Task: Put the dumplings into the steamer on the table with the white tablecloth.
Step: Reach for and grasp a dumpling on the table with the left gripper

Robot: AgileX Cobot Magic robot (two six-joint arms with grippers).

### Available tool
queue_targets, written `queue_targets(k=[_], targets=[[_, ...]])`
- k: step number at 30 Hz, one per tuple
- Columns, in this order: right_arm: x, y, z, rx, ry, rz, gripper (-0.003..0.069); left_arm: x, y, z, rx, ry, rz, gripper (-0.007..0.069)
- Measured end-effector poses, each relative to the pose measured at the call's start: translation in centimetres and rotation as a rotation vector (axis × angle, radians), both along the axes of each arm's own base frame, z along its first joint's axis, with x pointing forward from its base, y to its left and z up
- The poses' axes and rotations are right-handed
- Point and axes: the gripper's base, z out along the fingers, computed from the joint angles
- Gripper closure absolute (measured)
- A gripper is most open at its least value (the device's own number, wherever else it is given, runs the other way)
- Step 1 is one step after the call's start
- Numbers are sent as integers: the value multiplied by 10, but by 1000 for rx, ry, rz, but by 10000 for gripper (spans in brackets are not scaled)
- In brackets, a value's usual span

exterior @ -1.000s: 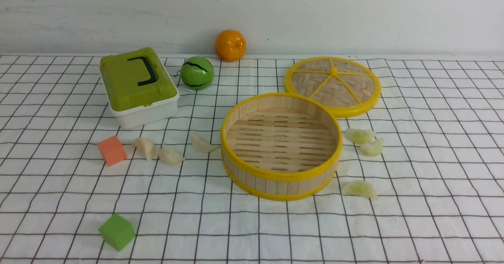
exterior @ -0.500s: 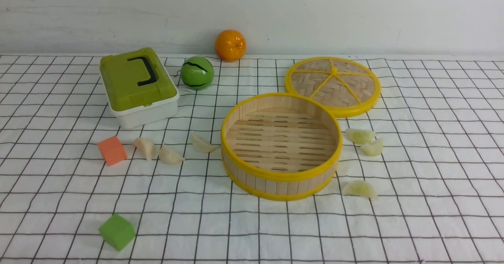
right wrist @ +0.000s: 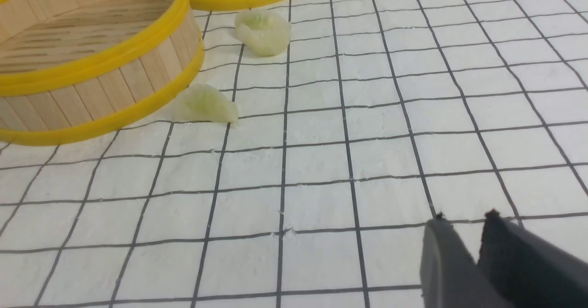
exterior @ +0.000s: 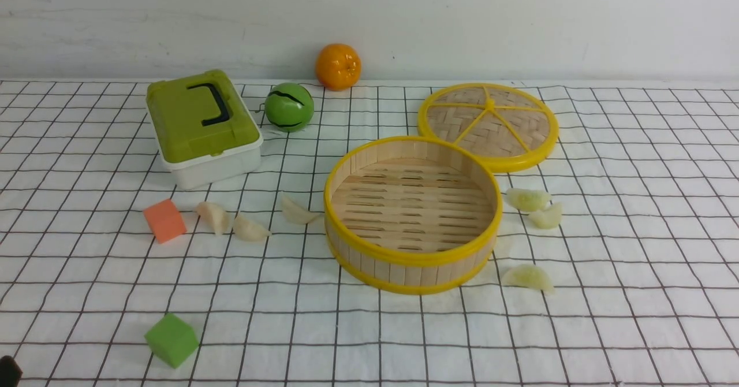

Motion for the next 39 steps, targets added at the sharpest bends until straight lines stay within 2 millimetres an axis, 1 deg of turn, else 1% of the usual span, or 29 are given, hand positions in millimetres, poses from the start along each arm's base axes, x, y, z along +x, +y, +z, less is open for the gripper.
queue_targets(k=[4,8,12,13,14,16,18,19,20,21,23,24,26,27,28,29,31,32,33,34,35,36,37,38,39], targets=[[0,0,1,0,-14,-2,533,0,0,1,-1,-9,1,386],[2,-1,4,-1,-67,-12,529,0,0,3,5,-29,3,386],[5,-4,23,-5,-289,-49,524,-1,1,15,-10,-161,13,386],[5,-6,32,-6,-384,-65,524,-2,2,19,-28,-213,16,386],[5,-6,32,-7,-393,-66,524,-2,2,20,-32,-222,16,386],[3,-8,45,-9,-534,-89,519,-5,3,30,-79,-331,18,386],[0,-9,54,-10,-634,-105,516,-8,4,37,-134,-413,14,386],[0,-10,55,-9,-652,-108,515,-8,4,38,-150,-421,12,386],[-2,-10,60,7,-706,-116,514,-10,4,42,-211,-467,0,386],[-3,-11,61,20,-723,-118,513,-10,5,43,-233,-478,-5,386],[-7,-12,70,95,-828,-127,511,-14,6,49,-423,-546,-58,386],[-9,-13,72,134,-865,-128,508,-16,6,52,-562,-570,-105,386],[-10,-13,75,198,-898,-123,506,-17,6,55,-704,-582,-159,386],[-10,-13,75,203,-900,-123,506,-17,6,55,-715,-578,-163,386],[-11,-13,76,233,-903,-119,508,-18,5,60,-759,-559,-186,392],[-11,-13,79,245,-898,-115,517,-19,4,67,-756,-541,-194,405],[-13,-12,90,249,-893,-106,558,-23,1,87,-692,-503,-191,447],[-13,-12,90,247,-884,-104,564,-24,1,92,-683,-495,-187,460],[-13,-10,104,215,-856,-96,627,-27,1,113,-595,-451,-157,517],[-13,-10,105,210,-851,-95,634,-28,1,118,-585,-443,-150,533],[-13,-9,120,171,-812,-88,672,-23,1,135,-488,-369,-97,603],[-10,-8,126,147,-772,-84,676,-20,2,145,-450,-336,-72,630],[-5,-7,130,118,-699,-79,675,-9,3,150,-400,-255,-30,637],[-2,-7,134,96,-645,-75,673,-1,3,156,-377,-211,-8,637],[-1,-7,134,91,-630,-74,671,4,3,156,-367,-185,0,637]])
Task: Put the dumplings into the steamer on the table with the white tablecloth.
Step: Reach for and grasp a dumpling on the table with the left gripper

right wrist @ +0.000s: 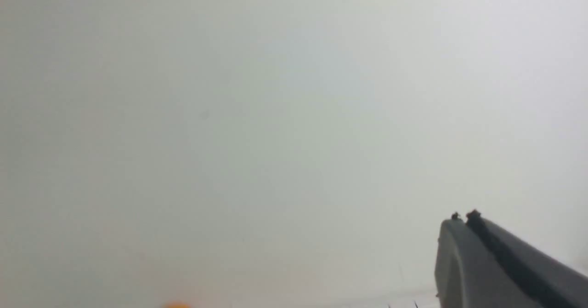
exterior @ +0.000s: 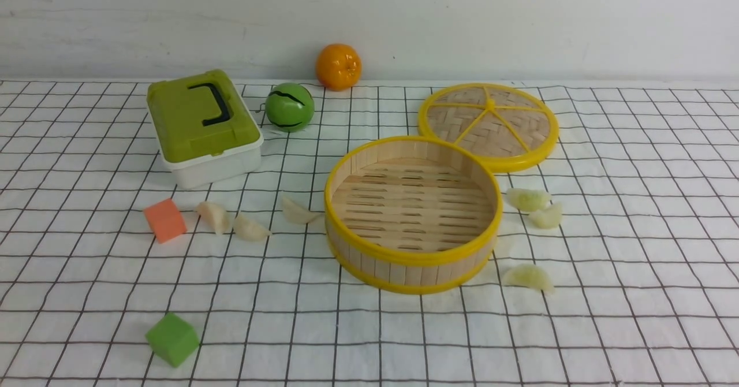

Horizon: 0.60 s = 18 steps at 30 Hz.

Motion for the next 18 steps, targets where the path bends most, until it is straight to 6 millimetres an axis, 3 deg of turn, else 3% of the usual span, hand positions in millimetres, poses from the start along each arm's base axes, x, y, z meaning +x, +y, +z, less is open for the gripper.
queue_targets(k=[2,3,6,11,13,15,16,17,18], targets=[[15,1,4,-58,221,6,664,34,0,-2,22,182,23,637],[16,1,5,-60,234,7,664,37,0,-2,22,195,24,637],[40,2,-4,-89,550,27,663,83,-4,-21,-16,406,18,637],[61,5,-19,-91,921,96,662,134,-13,-42,-43,690,-9,637],[63,6,-23,-117,989,120,662,144,-19,-44,-5,746,-31,637],[67,10,-34,-178,1123,193,659,169,-34,-44,98,881,-102,637],[69,12,-37,-195,1146,231,659,184,-43,-47,135,954,-142,637],[69,13,-37,-197,1149,242,659,188,-45,-43,134,954,-148,637],[71,17,-37,-212,1137,283,659,208,-53,-46,144,1036,-181,637]])
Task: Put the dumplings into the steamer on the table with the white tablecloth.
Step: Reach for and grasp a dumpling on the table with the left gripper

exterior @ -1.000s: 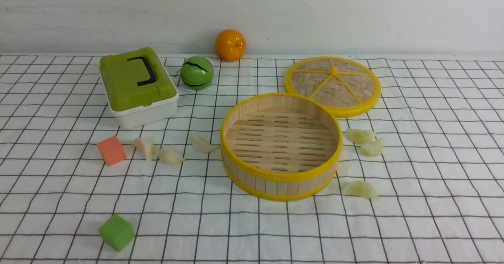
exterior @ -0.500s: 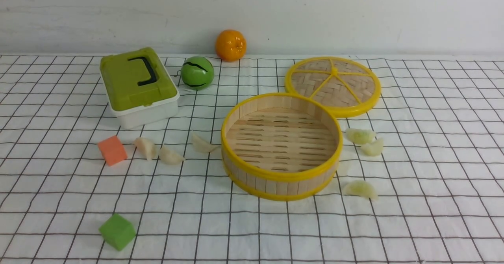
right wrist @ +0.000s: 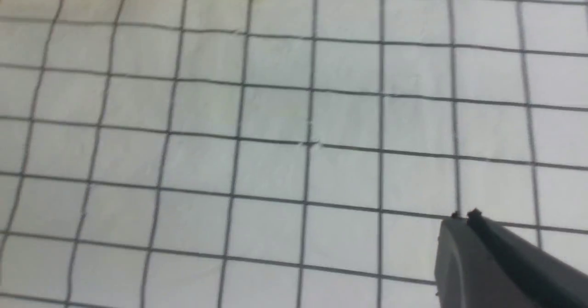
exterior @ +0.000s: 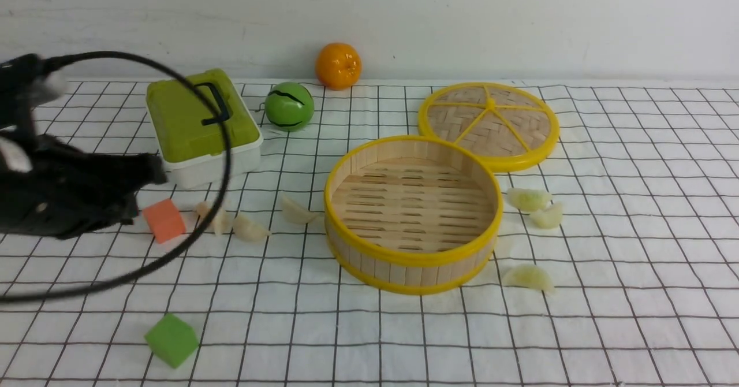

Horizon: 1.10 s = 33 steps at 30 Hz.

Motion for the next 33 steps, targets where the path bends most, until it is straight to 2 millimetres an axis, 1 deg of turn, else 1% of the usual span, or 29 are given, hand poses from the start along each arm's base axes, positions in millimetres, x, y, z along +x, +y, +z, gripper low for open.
queue_targets(k=[1,2,4,5,6,7,8,10,12,16,18,19,20,21,24,25,28,29,31,32,33], targets=[[1,2,1,8,-17,22,659,9,-3,-6,1,49,-7,637],[2,4,2,10,-36,39,659,26,-8,-8,-14,94,-10,637],[4,5,5,3,-72,62,659,47,-13,-20,-11,158,-14,637],[5,6,5,-7,-89,72,659,62,-17,-28,-10,188,-14,635],[5,6,6,-10,-92,75,659,63,-17,-26,-11,182,-14,634],[6,5,6,-21,-108,82,659,82,-21,-37,-10,210,-9,620],[6,5,7,-26,-111,85,659,94,-23,-47,-15,233,3,597],[7,5,5,-30,-121,83,659,111,-26,-56,-29,244,27,545],[7,4,0,-32,-125,76,659,124,-28,-66,-43,253,65,469],[7,5,-17,0,-126,45,659,143,-27,-76,-32,216,130,314],[8,5,-18,15,-139,32,659,150,-25,-83,-15,193,158,249],[8,5,-19,15,-140,32,659,152,-24,-84,-15,190,170,239],[9,5,-17,25,-156,23,657,156,-23,-92,3,183,190,213],[9,5,-17,25,-160,22,657,157,-22,-93,6,183,197,208],[10,4,-16,26,-177,15,656,164,-20,-112,29,191,241,197],[10,4,-16,27,-177,15,656,164,-20,-113,30,190,242,197],[11,4,-15,28,-188,10,652,173,-20,-131,36,183,260,209],[11,4,-15,28,-189,10,652,173,-20,-131,35,184,260,210],[11,4,-15,27,-192,9,650,176,-21,-139,35,191,263,236],[11,4,-15,27,-192,9,650,176,-21,-140,35,192,263,239],[11,4,-15,27,-192,9,650,176,-21,-144,38,202,265,280]])
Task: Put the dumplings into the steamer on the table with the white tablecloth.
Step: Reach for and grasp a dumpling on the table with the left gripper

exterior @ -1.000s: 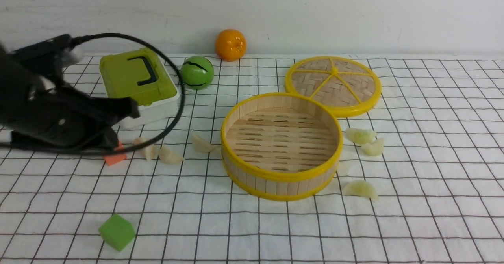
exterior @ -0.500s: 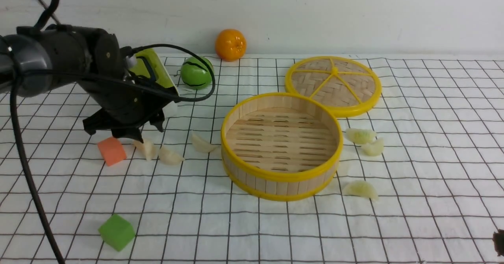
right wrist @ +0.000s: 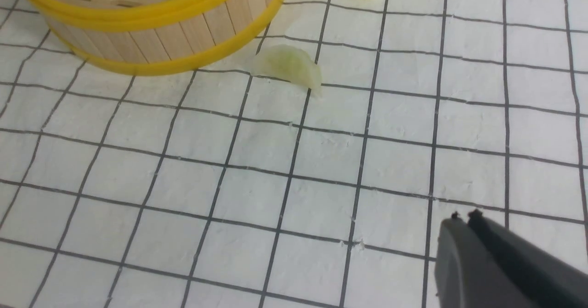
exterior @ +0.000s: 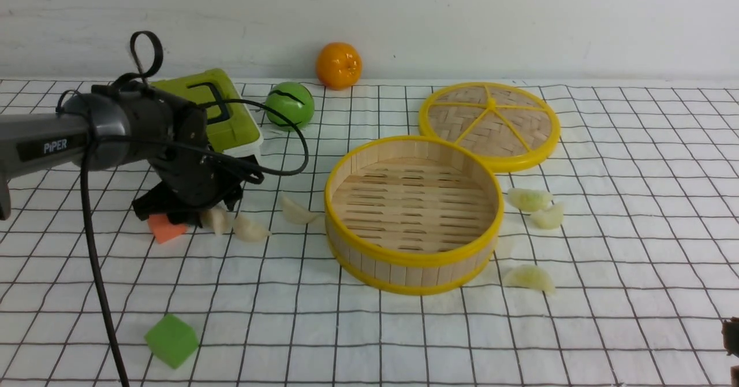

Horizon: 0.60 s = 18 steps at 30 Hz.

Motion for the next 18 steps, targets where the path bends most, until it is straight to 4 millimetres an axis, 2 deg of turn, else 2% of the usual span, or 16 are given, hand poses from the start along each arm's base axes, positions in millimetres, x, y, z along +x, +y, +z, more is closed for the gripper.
queue_targets(k=[4,8,11,12,13,14,16,18], targets=[[0,0,0,0,-3,-1,648,0,0,0,10,3,-6,398],[0,0,0,0,-3,-1,645,0,0,9,34,4,-47,396],[0,0,0,0,-3,-1,642,1,-9,47,38,-49,-123,396],[0,0,0,0,-3,-1,642,1,-11,50,34,-54,-131,396],[0,0,0,0,-3,-1,641,1,-23,77,28,-100,-198,396],[0,0,0,0,-4,-2,640,1,-32,93,22,-131,-237,396],[0,0,1,0,-8,-3,639,-1,-55,119,3,-172,-338,396],[1,0,1,-1,-10,-4,639,-7,-87,135,-24,-194,-460,396]])
